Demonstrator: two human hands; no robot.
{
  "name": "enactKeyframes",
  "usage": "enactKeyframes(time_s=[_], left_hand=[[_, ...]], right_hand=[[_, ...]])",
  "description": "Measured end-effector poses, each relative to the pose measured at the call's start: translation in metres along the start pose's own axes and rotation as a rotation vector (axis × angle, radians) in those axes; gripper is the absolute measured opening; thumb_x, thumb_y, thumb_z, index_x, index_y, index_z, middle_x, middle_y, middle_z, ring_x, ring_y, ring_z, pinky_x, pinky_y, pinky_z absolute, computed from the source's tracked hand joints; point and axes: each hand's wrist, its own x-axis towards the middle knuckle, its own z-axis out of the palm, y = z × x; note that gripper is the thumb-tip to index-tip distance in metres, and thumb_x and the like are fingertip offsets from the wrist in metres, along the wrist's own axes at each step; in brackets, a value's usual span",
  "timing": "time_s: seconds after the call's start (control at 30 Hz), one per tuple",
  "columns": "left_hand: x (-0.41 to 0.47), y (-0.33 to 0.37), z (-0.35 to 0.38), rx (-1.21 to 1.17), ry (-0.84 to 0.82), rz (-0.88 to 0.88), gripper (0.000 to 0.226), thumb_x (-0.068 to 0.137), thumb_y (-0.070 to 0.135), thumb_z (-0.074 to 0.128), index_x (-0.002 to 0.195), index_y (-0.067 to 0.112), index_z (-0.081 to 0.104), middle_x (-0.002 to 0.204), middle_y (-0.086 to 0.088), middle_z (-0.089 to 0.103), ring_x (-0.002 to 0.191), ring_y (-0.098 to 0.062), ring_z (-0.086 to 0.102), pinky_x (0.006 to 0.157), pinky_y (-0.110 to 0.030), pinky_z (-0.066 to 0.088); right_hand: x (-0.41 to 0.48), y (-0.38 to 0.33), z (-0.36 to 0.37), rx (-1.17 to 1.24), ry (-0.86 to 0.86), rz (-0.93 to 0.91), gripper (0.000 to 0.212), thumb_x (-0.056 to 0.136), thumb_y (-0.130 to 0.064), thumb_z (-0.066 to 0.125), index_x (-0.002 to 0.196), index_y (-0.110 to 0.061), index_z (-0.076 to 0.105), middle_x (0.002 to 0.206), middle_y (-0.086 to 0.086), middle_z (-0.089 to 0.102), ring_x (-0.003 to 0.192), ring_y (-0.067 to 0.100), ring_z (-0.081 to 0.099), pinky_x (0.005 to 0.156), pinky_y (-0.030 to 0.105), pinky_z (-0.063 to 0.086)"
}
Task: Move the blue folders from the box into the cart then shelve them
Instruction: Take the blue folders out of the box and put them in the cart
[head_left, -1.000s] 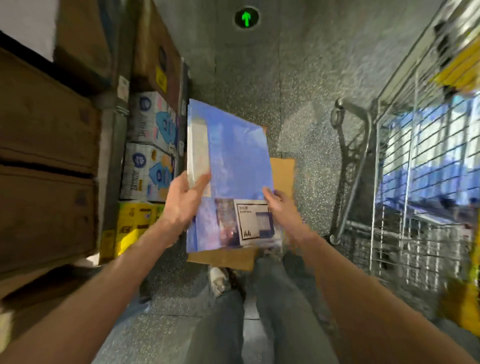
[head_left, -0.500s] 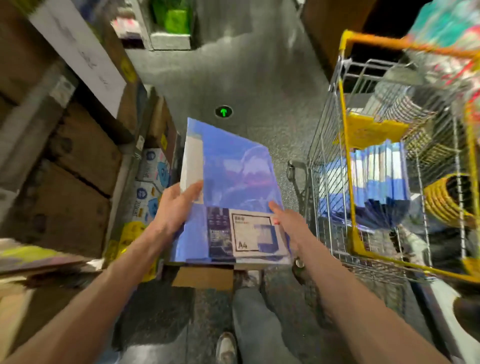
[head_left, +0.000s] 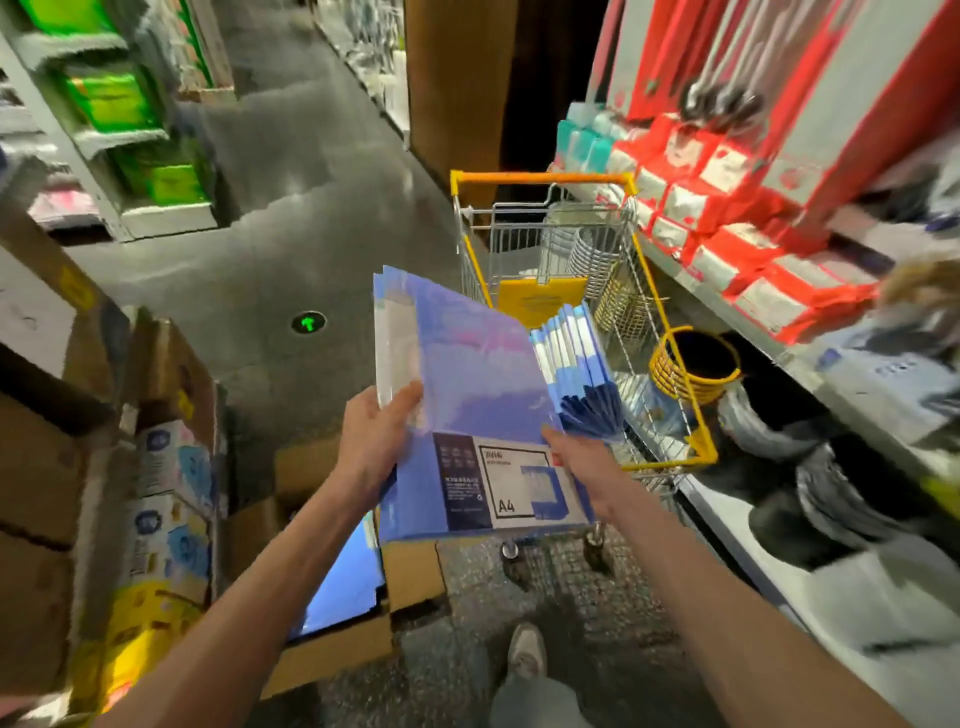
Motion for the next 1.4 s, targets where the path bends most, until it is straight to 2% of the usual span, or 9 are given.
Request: enactKeyframes(time_s=[0.2, 0.3, 0.4, 0.5, 0.6, 0.8, 0.93, 1.2, 1.4], left_hand=[[0.031, -0.004, 0.093, 0.041, -0.036, 0.005, 0.02, 0.095, 0.022, 0.066, 0.103, 0.005, 0.073, 0.096, -0.011, 0.077, 0.079, -0.021, 0.072, 0.072, -0.04, 0.058], [0.065, -0.017, 0.152, 0.115, -0.027, 0.006, 0.032, 0.082, 0.036, 0.069, 0.095, 0.008, 0.073, 0.09, -0.01, 0.076, 0.081, -0.027, 0.072, 0.078, -0.051, 0.058], [0.095, -0.02, 0.216, 0.245, 0.014, 0.042, 0.02, 0.089, 0.027, 0.067, 0.076, 0.012, 0.066, 0.077, -0.007, 0.067, 0.073, -0.024, 0.063, 0.065, -0.043, 0.052], [0.123, -0.027, 0.276, 0.371, 0.074, 0.031, 0.022, 0.097, 0.02, 0.063, 0.096, -0.001, 0.068, 0.092, -0.013, 0.065, 0.087, -0.024, 0.062, 0.063, -0.03, 0.039], [0.143, -0.035, 0.31, 0.35, 0.068, 0.013, 0.023, 0.096, 0.019, 0.061, 0.103, -0.002, 0.069, 0.094, -0.014, 0.069, 0.093, -0.032, 0.069, 0.066, -0.033, 0.044], [0.18, -0.039, 0.356, 0.466, 0.046, 0.047, 0.025, 0.098, 0.025, 0.057, 0.105, 0.004, 0.069, 0.096, -0.011, 0.07, 0.087, -0.028, 0.065, 0.071, -0.032, 0.047], [0.218, -0.047, 0.383, 0.554, 0.04, 0.039, 0.019, 0.098, 0.019, 0.055, 0.091, 0.004, 0.064, 0.084, -0.011, 0.065, 0.078, -0.027, 0.059, 0.059, -0.032, 0.037], [0.328, -0.094, 0.436, 0.565, -0.077, -0.06, 0.033, 0.091, 0.035, 0.053, 0.097, 0.004, 0.061, 0.097, -0.02, 0.07, 0.091, -0.037, 0.067, 0.075, -0.044, 0.053], [0.406, -0.134, 0.471, 0.745, -0.206, -0.103, 0.053, 0.104, 0.034, 0.048, 0.13, -0.012, 0.05, 0.118, -0.03, 0.064, 0.111, -0.045, 0.061, 0.092, -0.046, 0.048]], right_hand=[[0.024, 0.001, -0.081, -0.073, 0.145, -0.037, 0.036, 0.09, -0.04, 0.07, 0.094, -0.005, 0.075, 0.098, 0.016, 0.075, 0.093, 0.033, 0.072, 0.087, 0.052, 0.058], [0.052, 0.0, -0.13, -0.094, 0.176, -0.045, 0.035, 0.09, -0.037, 0.069, 0.069, -0.01, 0.073, 0.075, 0.01, 0.074, 0.074, 0.027, 0.07, 0.073, 0.039, 0.06], [0.08, -0.003, -0.18, -0.202, 0.216, -0.047, 0.036, 0.092, -0.03, 0.062, 0.059, -0.014, 0.061, 0.062, 0.004, 0.058, 0.064, 0.02, 0.052, 0.061, 0.028, 0.04], [0.119, -0.004, -0.231, -0.134, 0.254, -0.048, 0.027, 0.094, -0.031, 0.055, 0.073, -0.014, 0.059, 0.071, 0.01, 0.055, 0.065, 0.021, 0.049, 0.059, 0.038, 0.042], [0.144, -0.015, -0.259, -0.004, 0.222, 0.024, 0.016, 0.1, -0.022, 0.052, 0.09, -0.011, 0.057, 0.078, 0.009, 0.06, 0.052, 0.014, 0.05, 0.043, 0.022, 0.037], [0.189, -0.032, -0.275, -0.041, 0.147, 0.029, 0.024, 0.102, -0.026, 0.05, 0.115, -0.008, 0.06, 0.097, 0.007, 0.071, 0.07, 0.017, 0.064, 0.057, 0.026, 0.048], [0.213, -0.042, -0.27, -0.042, 0.118, 0.017, 0.024, 0.103, -0.025, 0.049, 0.117, -0.009, 0.061, 0.096, 0.003, 0.07, 0.073, 0.016, 0.065, 0.057, 0.023, 0.048], [0.25, -0.048, -0.277, 0.077, 0.197, 0.123, 0.018, 0.102, -0.023, 0.052, 0.112, -0.011, 0.061, 0.089, 0.004, 0.073, 0.061, 0.012, 0.064, 0.048, 0.016, 0.045], [0.292, -0.062, -0.257, 0.192, 0.302, 0.274, 0.012, 0.103, -0.019, 0.051, 0.107, -0.011, 0.059, 0.082, 0.005, 0.071, 0.049, 0.01, 0.061, 0.04, 0.014, 0.039]])
